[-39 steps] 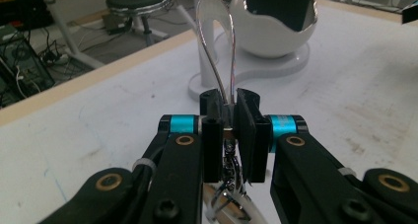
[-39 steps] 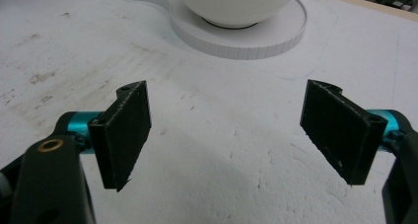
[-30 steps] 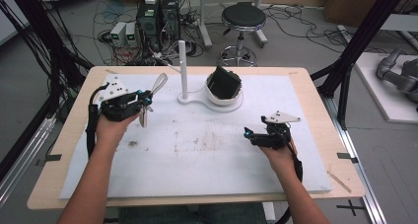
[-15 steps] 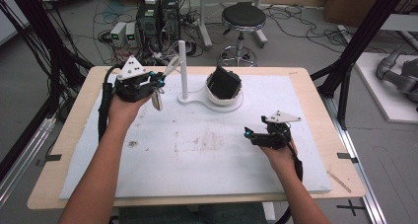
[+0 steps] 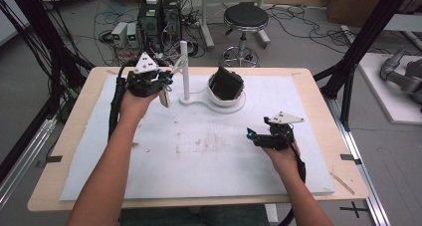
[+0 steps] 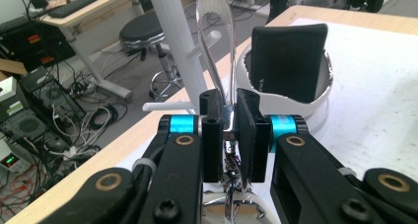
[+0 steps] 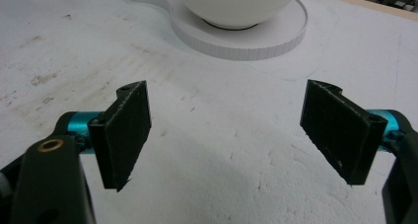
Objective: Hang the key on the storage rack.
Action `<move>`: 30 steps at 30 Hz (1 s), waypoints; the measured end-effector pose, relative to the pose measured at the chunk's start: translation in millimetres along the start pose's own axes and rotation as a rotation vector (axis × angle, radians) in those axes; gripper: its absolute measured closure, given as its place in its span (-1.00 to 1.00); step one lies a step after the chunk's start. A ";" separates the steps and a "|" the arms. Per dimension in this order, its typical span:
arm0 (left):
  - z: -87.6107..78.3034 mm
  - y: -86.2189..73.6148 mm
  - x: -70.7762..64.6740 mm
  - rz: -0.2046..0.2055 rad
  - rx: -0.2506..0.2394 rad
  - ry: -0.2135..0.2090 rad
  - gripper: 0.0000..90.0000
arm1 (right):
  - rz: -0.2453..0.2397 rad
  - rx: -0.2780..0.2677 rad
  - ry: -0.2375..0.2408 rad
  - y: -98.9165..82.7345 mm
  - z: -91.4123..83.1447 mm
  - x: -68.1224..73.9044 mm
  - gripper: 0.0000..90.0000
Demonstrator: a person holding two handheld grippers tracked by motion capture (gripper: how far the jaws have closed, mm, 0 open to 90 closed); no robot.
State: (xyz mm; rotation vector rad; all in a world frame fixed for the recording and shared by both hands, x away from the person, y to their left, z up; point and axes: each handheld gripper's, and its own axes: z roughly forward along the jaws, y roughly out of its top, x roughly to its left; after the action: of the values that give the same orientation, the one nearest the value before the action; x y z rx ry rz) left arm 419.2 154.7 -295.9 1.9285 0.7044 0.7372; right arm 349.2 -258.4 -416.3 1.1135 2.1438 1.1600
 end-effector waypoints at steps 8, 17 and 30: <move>17.4 -1.9 0.5 0.012 0.054 0.019 0.81 | 0.003 -0.001 0.004 0.0 -0.5 0.1 -0.56; 26.5 -10.8 1.2 -0.007 0.086 0.016 0.80 | 0.006 0.003 0.007 -0.2 0.4 -0.9 -0.56; 29.1 -18.9 1.3 -0.031 0.101 0.023 0.57 | -0.003 0.002 0.008 0.2 0.1 1.5 -0.56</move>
State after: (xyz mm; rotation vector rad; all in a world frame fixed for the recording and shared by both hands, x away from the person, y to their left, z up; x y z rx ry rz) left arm 438.1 147.3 -324.1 1.9989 0.7976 0.7172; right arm 348.5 -257.1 -416.2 1.1084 2.1523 1.1631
